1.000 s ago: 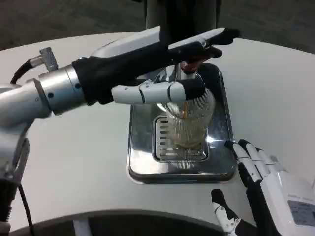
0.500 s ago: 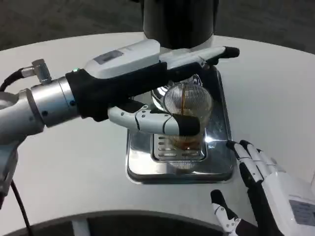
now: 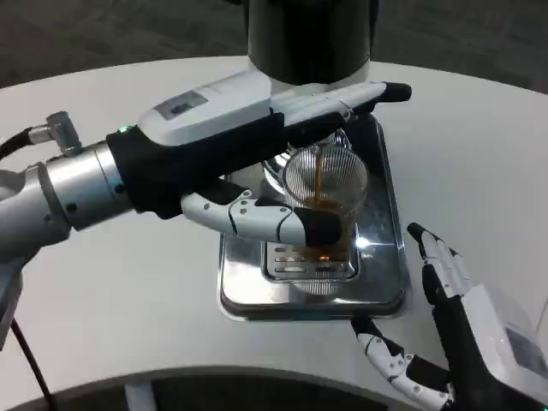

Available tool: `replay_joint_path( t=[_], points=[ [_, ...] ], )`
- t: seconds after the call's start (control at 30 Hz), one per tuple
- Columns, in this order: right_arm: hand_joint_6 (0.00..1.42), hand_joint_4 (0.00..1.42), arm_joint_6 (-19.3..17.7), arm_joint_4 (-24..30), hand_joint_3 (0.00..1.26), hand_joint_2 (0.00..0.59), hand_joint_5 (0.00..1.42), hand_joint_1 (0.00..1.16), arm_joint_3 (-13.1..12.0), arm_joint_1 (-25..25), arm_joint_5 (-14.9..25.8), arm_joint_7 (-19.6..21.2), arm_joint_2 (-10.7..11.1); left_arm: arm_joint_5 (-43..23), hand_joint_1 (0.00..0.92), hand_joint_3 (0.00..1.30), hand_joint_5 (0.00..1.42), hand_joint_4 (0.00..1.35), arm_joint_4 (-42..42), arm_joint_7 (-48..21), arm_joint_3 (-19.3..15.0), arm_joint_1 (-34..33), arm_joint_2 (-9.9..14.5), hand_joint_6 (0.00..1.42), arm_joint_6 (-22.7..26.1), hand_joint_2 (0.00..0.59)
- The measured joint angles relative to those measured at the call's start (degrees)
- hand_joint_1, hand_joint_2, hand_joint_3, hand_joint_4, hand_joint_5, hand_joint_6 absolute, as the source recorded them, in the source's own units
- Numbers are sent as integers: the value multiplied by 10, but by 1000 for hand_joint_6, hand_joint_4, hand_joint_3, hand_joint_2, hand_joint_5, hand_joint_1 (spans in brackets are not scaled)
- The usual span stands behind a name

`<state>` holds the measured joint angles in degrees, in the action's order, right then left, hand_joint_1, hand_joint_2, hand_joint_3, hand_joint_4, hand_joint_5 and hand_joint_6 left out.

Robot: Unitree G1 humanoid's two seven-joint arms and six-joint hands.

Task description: Grasp the cup under the faucet to collect the drink, then remove the cup.

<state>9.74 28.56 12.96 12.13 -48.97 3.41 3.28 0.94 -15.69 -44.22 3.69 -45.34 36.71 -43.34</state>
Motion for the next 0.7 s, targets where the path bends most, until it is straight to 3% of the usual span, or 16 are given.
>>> replay_joint_path(
  t=[0.37, 0.7],
  points=[
    [53, 0, 9, -68, 0, 247, 0, 607, -18, -84, 48, 2, -5, -1, 0, 0, 70, 0, 5, 8, 0, 5, 7, 53, 0, 142],
    [5, 0, 7, -168, 0, 226, 0, 634, -26, -179, 102, 25, -9, -1, 0, 0, 70, 0, 11, 14, 0, 10, 10, 55, 3, 140]
  ],
)
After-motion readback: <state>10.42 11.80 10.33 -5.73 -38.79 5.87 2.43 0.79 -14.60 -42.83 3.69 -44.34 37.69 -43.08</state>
